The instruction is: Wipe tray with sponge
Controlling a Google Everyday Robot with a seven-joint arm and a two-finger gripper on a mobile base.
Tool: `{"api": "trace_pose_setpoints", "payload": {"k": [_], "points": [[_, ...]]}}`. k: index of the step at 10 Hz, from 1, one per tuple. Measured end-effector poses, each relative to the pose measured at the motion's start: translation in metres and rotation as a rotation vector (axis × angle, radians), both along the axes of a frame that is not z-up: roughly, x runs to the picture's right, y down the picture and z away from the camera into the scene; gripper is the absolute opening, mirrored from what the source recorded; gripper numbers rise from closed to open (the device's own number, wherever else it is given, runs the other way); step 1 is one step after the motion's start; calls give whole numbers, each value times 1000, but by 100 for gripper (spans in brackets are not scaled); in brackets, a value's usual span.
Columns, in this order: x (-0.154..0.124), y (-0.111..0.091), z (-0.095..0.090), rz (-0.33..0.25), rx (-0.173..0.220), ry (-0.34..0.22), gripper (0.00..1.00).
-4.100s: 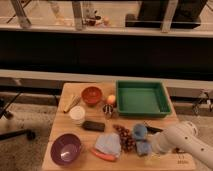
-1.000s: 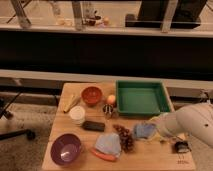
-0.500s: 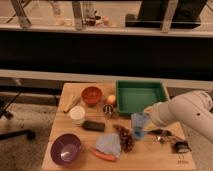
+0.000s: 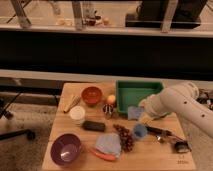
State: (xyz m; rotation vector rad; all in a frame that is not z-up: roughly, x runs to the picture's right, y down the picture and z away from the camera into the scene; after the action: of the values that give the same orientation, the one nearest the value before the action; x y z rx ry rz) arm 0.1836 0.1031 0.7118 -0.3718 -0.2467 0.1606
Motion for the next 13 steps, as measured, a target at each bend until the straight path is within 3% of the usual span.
{"api": "trace_pose_setpoints", "payload": {"k": [8, 13], "points": [[-44, -60, 64, -83, 22, -52, 6], [-35, -78, 110, -63, 36, -17, 6]]}}
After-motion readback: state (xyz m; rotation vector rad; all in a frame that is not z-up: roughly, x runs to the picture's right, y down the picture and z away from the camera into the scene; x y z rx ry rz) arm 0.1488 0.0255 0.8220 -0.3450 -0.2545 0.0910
